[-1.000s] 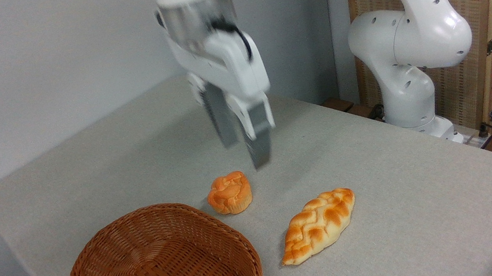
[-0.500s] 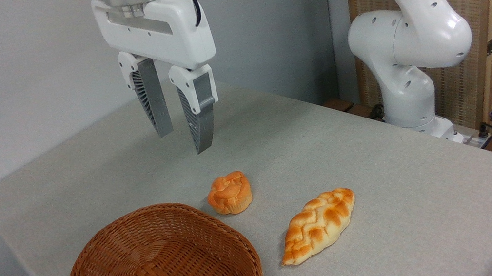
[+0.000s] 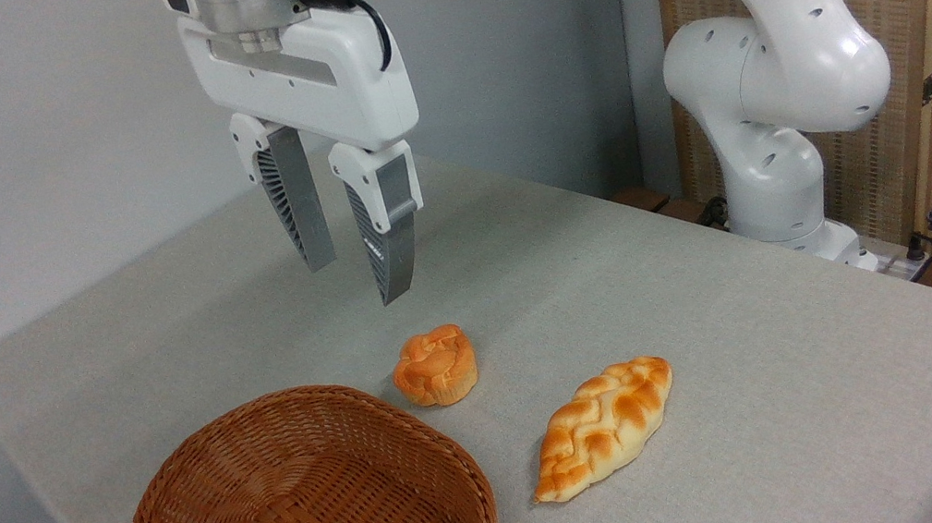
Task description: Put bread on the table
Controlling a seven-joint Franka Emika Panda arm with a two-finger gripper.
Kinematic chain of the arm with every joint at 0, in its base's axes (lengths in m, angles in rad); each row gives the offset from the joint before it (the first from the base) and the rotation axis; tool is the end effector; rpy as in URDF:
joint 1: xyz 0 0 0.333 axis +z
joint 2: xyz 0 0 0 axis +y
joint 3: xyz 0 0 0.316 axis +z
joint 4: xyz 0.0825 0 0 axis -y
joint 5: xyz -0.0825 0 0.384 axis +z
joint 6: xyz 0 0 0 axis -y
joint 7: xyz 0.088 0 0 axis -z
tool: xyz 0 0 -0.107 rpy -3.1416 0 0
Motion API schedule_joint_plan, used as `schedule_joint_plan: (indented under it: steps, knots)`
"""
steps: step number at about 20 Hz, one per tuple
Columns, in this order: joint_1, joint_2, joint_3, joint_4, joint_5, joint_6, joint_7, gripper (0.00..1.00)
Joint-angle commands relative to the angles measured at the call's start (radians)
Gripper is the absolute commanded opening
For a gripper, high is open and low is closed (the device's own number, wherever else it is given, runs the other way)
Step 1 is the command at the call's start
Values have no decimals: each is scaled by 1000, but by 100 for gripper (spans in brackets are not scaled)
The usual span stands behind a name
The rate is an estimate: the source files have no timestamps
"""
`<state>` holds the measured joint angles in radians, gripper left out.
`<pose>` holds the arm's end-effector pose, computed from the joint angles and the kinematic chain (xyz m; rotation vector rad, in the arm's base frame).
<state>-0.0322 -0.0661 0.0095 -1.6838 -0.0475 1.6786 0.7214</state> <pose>0.5430 -0.0168 0.6168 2.9042 -1.1271 0.1147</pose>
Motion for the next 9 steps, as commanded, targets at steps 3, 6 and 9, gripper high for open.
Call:
schedule_joint_plan:
  steps: [3,6,9]
  knots:
    - [-18,23,17,27,-20,-63,3,100]
    - [-18,23,17,29,-18,-63,-4,100]
    - [-18,25,21,32,-17,-63,1,100]
